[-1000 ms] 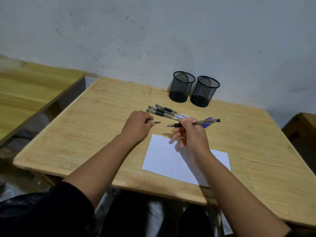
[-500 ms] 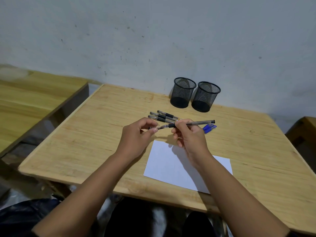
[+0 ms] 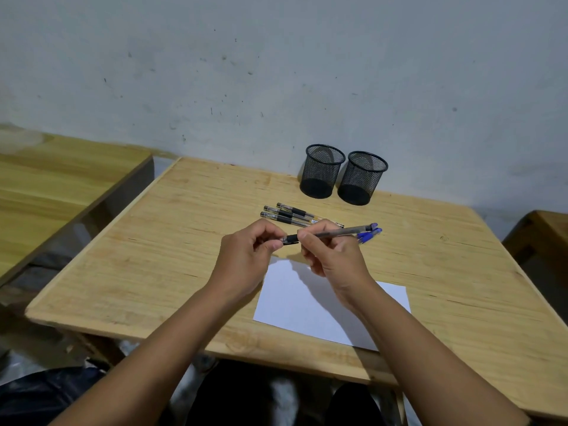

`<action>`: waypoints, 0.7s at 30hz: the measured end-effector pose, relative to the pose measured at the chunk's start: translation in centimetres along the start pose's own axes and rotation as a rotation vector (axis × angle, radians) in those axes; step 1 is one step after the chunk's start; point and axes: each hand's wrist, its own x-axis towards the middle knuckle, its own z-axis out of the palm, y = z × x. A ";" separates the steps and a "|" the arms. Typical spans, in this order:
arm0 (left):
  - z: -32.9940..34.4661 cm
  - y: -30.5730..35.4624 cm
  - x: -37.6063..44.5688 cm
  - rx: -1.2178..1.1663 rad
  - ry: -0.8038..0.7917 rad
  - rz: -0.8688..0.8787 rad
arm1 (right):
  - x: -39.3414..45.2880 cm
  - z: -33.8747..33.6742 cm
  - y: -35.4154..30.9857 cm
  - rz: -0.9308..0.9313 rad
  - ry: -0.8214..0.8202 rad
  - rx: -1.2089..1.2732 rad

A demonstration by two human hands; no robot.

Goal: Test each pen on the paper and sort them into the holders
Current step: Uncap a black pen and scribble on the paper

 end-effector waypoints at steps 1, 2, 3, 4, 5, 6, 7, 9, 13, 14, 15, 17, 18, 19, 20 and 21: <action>-0.3 0.1 0.3 0.026 -0.014 0.005 | 0.1 0.0 -0.1 -0.004 -0.010 0.004; -0.7 0.3 0.7 0.048 -0.018 0.005 | 0.1 -0.1 -0.1 -0.015 -0.014 0.024; -1.3 0.4 1.2 0.061 -0.010 0.005 | 0.2 -0.1 -0.2 -0.026 -0.011 0.061; -1.9 0.5 1.8 0.067 0.005 0.004 | 0.2 -0.2 -0.3 -0.028 0.000 0.113; -2.6 0.6 2.3 0.063 0.022 0.003 | 0.2 -0.3 -0.4 -0.025 0.010 0.156; -3.2 0.6 2.8 0.044 0.038 -0.001 | 0.1 -0.4 -0.5 -0.023 0.013 0.172; -3.8 0.6 3.2 -0.001 0.049 -0.007 | -0.1 -0.4 -0.5 -0.024 0.009 0.149; -4.5 1.1 3.7 -0.158 0.062 -0.022 | -0.5 -0.3 -0.5 -0.034 -0.003 0.027; -4.1 2.7 3.8 -0.398 0.034 -0.061 | -0.8 0.7 -0.5 -0.047 -0.009 -0.117; -3.7 3.0 3.7 -0.424 0.019 -0.068 | -0.7 0.9 -0.7 -0.046 0.000 -0.108; -3.3 3.2 3.6 -0.433 0.005 -0.070 | -0.6 1.1 -0.9 -0.054 0.019 -0.098; -2.4 3.7 3.3 -0.431 -0.020 -0.062 | -0.1 1.2 -1.5 -0.108 0.067 -0.123; -2.0 3.9 3.3 -0.433 -0.032 -0.051 | 0.1 1.2 -1.9 -0.141 0.084 -0.149; -1.6 4.0 3.3 -0.435 -0.035 -0.041 | 0.3 1.2 -2.3 -0.165 0.096 -0.172; -1.3 4.2 3.3 -0.417 -0.024 -0.034 | 0.6 1.1 -2.6 -0.179 0.111 -0.193; -1.0 4.2 3.5 -0.364 0.006 -0.029 | 0.8 1.0 -2.9 -0.186 0.128 -0.216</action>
